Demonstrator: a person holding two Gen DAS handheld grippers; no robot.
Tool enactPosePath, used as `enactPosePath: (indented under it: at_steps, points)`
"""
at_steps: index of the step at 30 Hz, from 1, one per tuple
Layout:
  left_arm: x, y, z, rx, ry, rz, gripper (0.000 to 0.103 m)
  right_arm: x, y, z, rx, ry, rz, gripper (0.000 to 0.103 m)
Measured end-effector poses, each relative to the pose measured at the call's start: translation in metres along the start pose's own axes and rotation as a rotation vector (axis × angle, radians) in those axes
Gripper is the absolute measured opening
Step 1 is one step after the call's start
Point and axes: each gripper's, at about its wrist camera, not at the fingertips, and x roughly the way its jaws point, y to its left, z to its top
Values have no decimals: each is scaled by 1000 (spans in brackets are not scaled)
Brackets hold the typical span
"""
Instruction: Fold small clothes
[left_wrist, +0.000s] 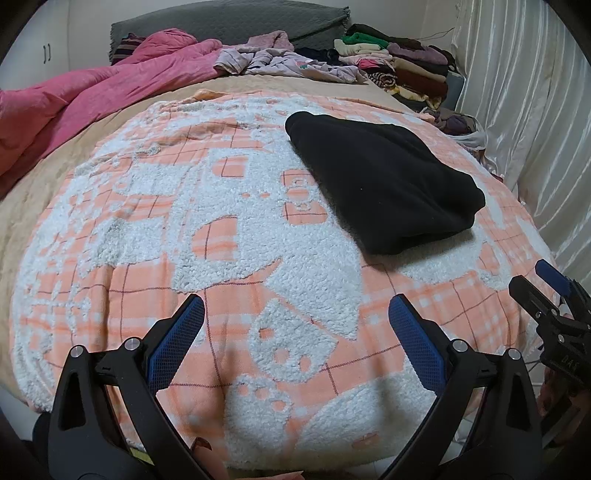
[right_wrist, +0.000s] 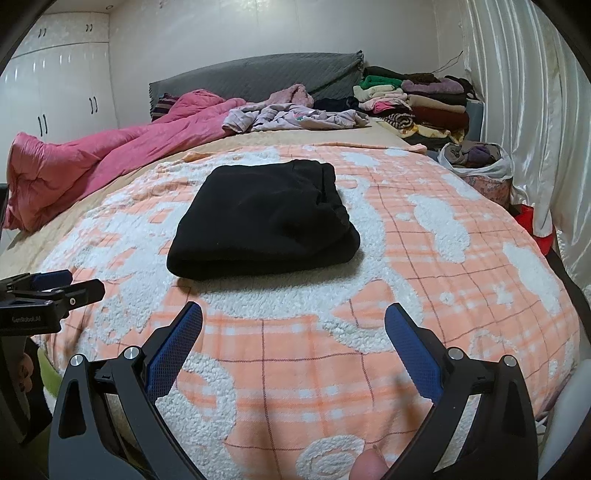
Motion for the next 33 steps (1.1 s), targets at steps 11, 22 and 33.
enactPosePath:
  at_steps: [11,22,33]
  points:
    - [0,-1,0,1,0,2,93,2,3,1,-9,4,15,99]
    - [-1,-1,0,1,-2,4,93,3,4,1,-8,3,16,99]
    - [-3,0,1,3,2,11,93,5,3,1,-9,4,15,99]
